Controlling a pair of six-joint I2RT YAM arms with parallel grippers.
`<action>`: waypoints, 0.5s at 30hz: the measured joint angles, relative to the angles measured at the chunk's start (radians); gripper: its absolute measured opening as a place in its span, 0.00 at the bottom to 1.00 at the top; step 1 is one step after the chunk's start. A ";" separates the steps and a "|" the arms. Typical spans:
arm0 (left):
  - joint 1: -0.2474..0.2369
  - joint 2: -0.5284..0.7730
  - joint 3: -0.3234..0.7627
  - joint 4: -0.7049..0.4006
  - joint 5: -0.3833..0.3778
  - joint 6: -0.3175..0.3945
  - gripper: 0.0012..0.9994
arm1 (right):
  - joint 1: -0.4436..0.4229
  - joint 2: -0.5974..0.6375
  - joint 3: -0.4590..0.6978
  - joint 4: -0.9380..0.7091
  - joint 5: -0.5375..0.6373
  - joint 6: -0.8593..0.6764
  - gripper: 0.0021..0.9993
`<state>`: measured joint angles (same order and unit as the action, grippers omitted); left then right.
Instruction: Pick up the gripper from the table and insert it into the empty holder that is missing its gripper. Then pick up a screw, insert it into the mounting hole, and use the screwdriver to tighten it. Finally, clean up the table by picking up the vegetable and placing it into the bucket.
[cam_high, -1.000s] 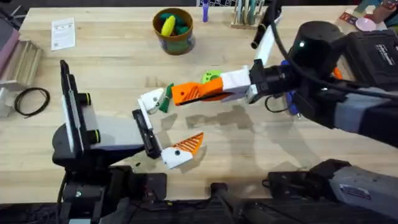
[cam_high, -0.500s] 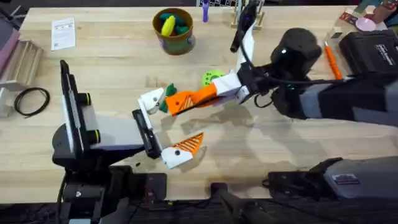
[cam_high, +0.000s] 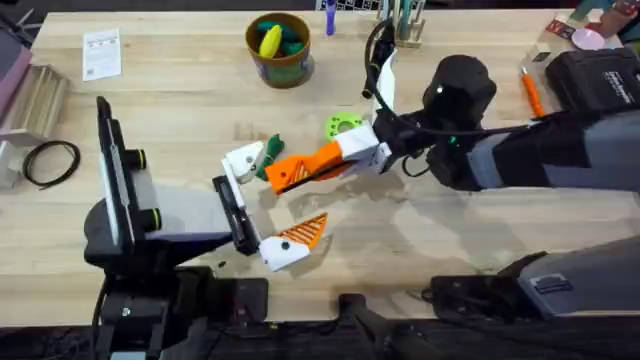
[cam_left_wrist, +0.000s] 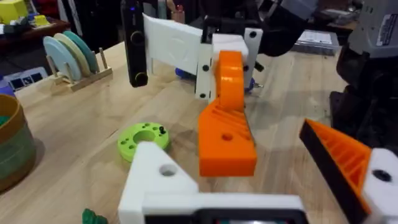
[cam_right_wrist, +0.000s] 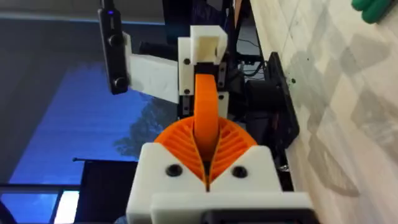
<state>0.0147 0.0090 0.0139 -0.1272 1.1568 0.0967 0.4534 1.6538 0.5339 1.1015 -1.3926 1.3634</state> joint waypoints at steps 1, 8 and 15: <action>0.000 0.000 0.000 0.000 0.000 0.000 0.99 | 0.000 0.010 0.000 0.014 0.000 0.002 0.01; 0.000 0.000 0.000 0.000 0.000 0.000 0.99 | 0.013 0.072 0.000 0.122 0.000 0.028 0.01; 0.000 0.000 0.000 0.000 0.000 0.000 0.99 | 0.018 0.072 0.002 0.158 0.000 0.048 0.01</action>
<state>0.0150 0.0090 0.0139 -0.1272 1.1568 0.0967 0.4713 1.7256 0.5358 1.2598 -1.3922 1.4117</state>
